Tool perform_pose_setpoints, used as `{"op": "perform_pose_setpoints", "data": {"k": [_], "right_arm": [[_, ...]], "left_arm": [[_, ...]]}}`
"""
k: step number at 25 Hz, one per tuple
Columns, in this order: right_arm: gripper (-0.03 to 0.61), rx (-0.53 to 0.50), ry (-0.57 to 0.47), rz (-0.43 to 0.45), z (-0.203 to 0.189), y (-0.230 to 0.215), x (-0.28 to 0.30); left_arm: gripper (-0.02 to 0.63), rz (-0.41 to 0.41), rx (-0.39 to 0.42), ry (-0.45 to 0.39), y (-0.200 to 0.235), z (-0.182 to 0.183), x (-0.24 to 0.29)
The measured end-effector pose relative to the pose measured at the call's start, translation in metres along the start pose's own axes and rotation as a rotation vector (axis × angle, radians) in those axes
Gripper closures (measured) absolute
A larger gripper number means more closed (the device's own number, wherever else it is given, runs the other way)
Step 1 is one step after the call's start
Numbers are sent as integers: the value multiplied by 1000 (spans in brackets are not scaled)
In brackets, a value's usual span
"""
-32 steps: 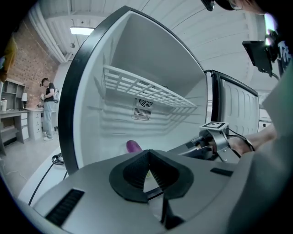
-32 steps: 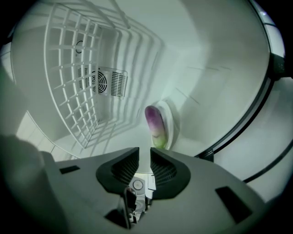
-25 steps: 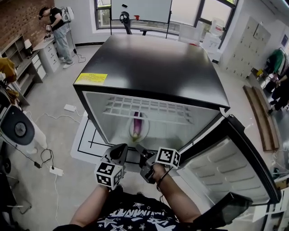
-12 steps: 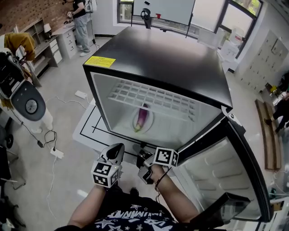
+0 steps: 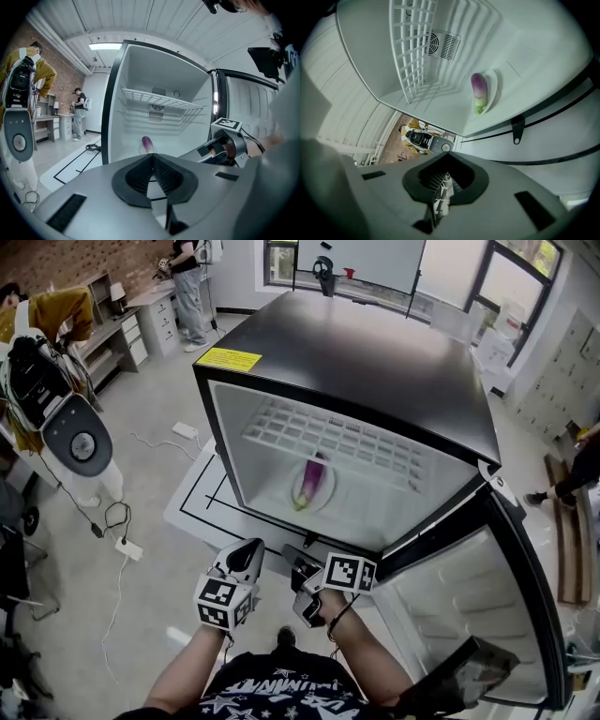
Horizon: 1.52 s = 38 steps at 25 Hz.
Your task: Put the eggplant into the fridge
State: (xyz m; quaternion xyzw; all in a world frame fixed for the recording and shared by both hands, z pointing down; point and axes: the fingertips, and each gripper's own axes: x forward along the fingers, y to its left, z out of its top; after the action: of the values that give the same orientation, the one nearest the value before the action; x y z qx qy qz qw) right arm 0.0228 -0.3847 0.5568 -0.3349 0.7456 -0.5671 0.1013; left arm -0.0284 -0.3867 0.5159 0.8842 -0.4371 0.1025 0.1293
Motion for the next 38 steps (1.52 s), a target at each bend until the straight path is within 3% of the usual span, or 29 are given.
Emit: {"op": "perform_pose_setpoints", "data": {"k": [11,22,38], "right_arm": [[572,-52,9,9,-55,35,-1],[572,-60,-7,5,-129,58,-27],[571,-102,-66,10,-205,99,-96]], "left_arm": [[604,48,-58,-19,9,-21,-77],[604,50,-63,-50,-6,-42,-160],[604,33,-40,-93,-52,-52,-262]]}}
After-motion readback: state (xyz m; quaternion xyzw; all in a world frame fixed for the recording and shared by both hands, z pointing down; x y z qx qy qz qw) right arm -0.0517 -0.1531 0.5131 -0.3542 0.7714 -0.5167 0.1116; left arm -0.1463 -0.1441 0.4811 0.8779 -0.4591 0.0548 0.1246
